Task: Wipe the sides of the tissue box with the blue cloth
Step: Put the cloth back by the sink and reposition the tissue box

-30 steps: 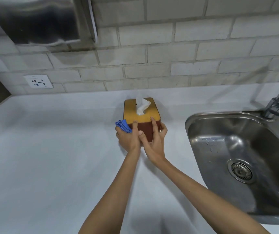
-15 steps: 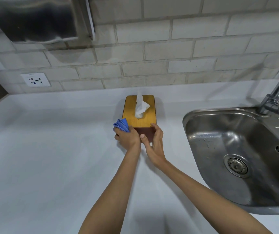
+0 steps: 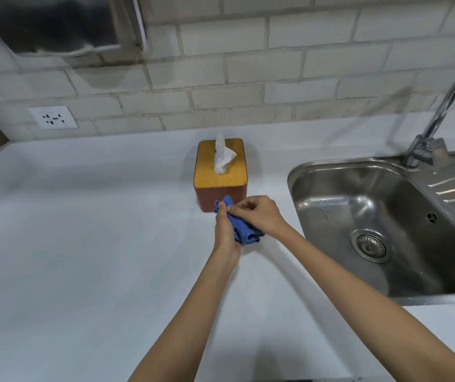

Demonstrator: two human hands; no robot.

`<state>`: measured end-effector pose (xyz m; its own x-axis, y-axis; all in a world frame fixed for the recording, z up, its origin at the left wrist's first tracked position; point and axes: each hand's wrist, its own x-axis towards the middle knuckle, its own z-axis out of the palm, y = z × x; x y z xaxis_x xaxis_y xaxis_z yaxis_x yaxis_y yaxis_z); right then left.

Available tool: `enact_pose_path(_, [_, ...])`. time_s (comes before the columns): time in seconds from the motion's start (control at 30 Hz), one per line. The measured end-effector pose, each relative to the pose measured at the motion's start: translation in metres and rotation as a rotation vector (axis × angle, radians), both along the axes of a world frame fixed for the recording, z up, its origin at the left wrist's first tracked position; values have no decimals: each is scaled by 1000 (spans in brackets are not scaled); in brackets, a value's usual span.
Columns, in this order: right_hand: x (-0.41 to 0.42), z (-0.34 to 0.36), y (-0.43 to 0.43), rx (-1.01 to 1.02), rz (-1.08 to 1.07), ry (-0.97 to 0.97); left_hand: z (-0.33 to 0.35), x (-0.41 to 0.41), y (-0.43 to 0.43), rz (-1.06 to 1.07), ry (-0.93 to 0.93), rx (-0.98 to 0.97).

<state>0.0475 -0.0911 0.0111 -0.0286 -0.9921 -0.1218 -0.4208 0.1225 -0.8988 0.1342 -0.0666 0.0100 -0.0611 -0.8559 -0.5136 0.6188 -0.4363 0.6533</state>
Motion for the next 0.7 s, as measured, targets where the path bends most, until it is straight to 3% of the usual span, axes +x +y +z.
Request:
enact_pose_path(0.33, [-46, 22, 38, 93, 24, 24, -6, -28, 32, -126, -135, -104])
enact_pose_path(0.57, [-142, 12, 85, 267, -296, -316, -11, -56, 53, -273, -401, -22])
enact_pose_path(0.7, [-206, -4, 130, 366, -303, -428, -18, -85, 85, -422, -467, 11])
